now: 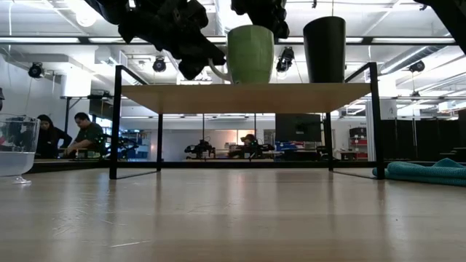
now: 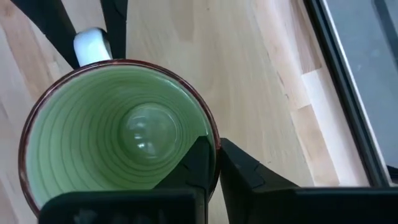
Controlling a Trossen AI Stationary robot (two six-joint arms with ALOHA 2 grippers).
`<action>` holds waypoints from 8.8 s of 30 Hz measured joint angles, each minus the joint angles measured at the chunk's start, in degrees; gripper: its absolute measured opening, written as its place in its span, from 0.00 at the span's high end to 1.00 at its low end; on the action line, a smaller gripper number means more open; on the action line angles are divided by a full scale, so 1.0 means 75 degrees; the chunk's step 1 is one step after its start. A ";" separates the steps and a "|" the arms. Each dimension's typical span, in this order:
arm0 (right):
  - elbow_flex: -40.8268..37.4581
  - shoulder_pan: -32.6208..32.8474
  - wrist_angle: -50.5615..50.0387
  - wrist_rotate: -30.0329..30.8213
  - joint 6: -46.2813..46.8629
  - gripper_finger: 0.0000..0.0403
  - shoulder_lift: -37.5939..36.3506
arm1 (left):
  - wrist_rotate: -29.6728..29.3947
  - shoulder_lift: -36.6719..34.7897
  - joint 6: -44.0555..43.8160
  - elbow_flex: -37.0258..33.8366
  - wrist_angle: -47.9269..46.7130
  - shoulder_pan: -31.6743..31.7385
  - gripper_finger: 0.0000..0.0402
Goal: Stack small to large cups/mugs on shelf
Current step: Put the green mug on the shelf, then put the transparent mug on the shelf
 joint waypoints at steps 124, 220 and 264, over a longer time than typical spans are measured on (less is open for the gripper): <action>0.0551 0.3117 0.1816 -0.0656 0.1976 0.82 -0.1000 | 0.0258 -0.4329 -0.2129 -0.0301 -0.9523 -0.0391 0.71; 0.0481 0.3427 0.1938 0.1503 0.1533 0.81 -0.1000 | -0.3205 0.0738 0.2669 0.5931 -1.1322 -0.0784 1.00; 0.0408 0.3427 0.1874 0.1491 0.1332 0.81 -0.1000 | -0.3925 0.2591 0.3882 0.7122 -1.1383 -0.0662 1.00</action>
